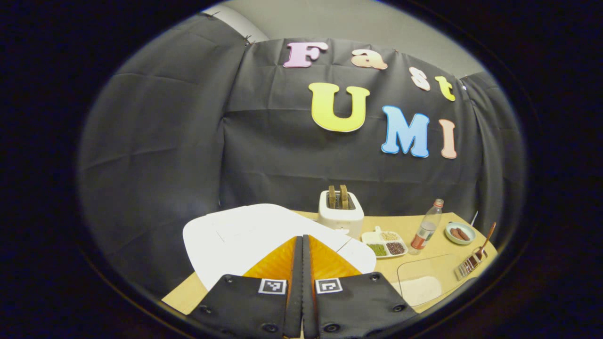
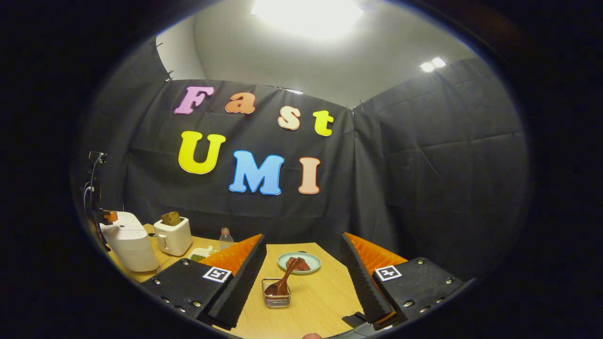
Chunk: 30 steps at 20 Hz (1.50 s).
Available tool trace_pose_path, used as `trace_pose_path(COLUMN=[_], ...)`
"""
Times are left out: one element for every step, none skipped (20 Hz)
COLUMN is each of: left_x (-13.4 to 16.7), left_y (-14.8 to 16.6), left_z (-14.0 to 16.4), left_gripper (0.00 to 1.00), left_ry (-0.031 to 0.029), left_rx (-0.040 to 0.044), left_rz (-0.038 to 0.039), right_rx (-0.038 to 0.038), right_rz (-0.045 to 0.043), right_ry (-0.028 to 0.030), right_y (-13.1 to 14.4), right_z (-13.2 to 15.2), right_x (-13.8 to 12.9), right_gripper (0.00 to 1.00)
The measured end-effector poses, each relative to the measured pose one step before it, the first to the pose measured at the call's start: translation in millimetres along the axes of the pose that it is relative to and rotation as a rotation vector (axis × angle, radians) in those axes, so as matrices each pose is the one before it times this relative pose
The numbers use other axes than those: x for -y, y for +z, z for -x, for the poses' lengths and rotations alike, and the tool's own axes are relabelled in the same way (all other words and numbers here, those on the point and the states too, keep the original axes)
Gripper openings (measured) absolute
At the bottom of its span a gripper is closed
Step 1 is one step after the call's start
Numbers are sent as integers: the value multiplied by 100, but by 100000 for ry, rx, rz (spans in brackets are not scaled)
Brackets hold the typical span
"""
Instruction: Close the left gripper, press the button to open the rice cooker; take a wooden spoon from the chopstick holder with the right hand, scoop a spoonful of rice and pour it into the rice cooker, then put the wooden spoon back into the chopstick holder.
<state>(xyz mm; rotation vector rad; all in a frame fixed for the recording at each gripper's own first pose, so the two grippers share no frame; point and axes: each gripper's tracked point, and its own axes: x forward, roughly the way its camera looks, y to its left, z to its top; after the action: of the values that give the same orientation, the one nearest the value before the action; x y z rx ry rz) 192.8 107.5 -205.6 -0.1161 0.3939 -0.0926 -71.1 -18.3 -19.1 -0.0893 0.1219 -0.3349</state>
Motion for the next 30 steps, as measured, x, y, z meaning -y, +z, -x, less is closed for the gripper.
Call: trace_pose_path(left_x=[-219,-119,-150,-17,57,14,19,-38,-47,-48,-14,-33,-53,13,-80,-147,-195,-244,-306,-359,-485,-303,147,327,488,534,156,224,499,567], left_y=[-537,-746,-638,-482,-461,125,-71,-104,35,-96,25,266,288,722,821,1081,1053,953,966,1232,1236,1327,1285,1289,1122,1277,854,1117,849,1049], left_z=[-433,-514,-318,-121,106,119,-25,121,-29,51,23,77,103,191,84,137,58,60,394,239,336,483,642,679,746,1130,504,965,902,1040], left_gripper=[7,9,7,9,7,9,9,9,9,9,9,9,9,9,9,9,9,9,9,9,9,9,9,11,11,16,30,44,58,71], left_ry=[405,693,531,383,23,96,24,73,20,-110,-379,-282,-338,28,420,863,1093,1212,1544,2010,2353,1944,633,-1089,-1656,-1068,30,248,-149,-368], left_rx=[-1116,-1315,-1428,-1692,-1081,954,327,-509,945,-1087,550,501,1116,1701,2107,2229,1959,1432,1573,2402,2586,3090,3014,1880,1636,1797,1870,1966,1601,1517], left_rz=[-16,-9,154,766,445,-482,-666,-592,551,1724,1435,731,-808,-1796,-2314,-1901,-927,113,451,636,-260,-826,-569,375,258,141,242,584,991,1111], right_rx=[-369,-359,-256,-137,-108,-43,24,-67,-96,51,188,253,168,562,576,89,20,502,619,623,945,629,926,726,585,608,647,673,-59,-456], right_rz=[192,335,563,660,547,266,-83,-201,-126,-120,-101,-219,-104,201,326,70,-60,-82,-151,-592,-1195,-949,-950,-545,-493,-625,-711,-1079,-1289,-1359], right_ry=[-419,-6,167,52,210,172,276,359,269,230,64,231,574,564,340,1013,1413,1289,1202,1591,1852,1148,1504,927,1060,1164,958,995,757,1243], right_y=[31,-201,4,-98,5,-56,97,-55,25,-45,60,6,40,-1,86,-65,5,130,226,106,283,218,155,190,168,-6,8,58,-109,-401], right_z=[-77,61,-24,-56,-14,15,-16,-27,-64,-4,-17,68,37,-36,-77,-186,-126,-446,-508,-465,-576,-575,-594,-504,-572,-650,-389,-355,-401,-417], right_x=[87,11,-113,-13,-1,-74,-112,-100,-142,-96,-53,-109,-185,-184,-75,-89,-304,-189,-169,-103,-193,-72,-25,6,11,-25,-28,-71,-68,-109], right_gripper=[95,95,95,95,95,95,95,95,95,95,95,95,95,95,95,95,95,95,95,95,95,95,95,95,95,95,95,95,95,95])
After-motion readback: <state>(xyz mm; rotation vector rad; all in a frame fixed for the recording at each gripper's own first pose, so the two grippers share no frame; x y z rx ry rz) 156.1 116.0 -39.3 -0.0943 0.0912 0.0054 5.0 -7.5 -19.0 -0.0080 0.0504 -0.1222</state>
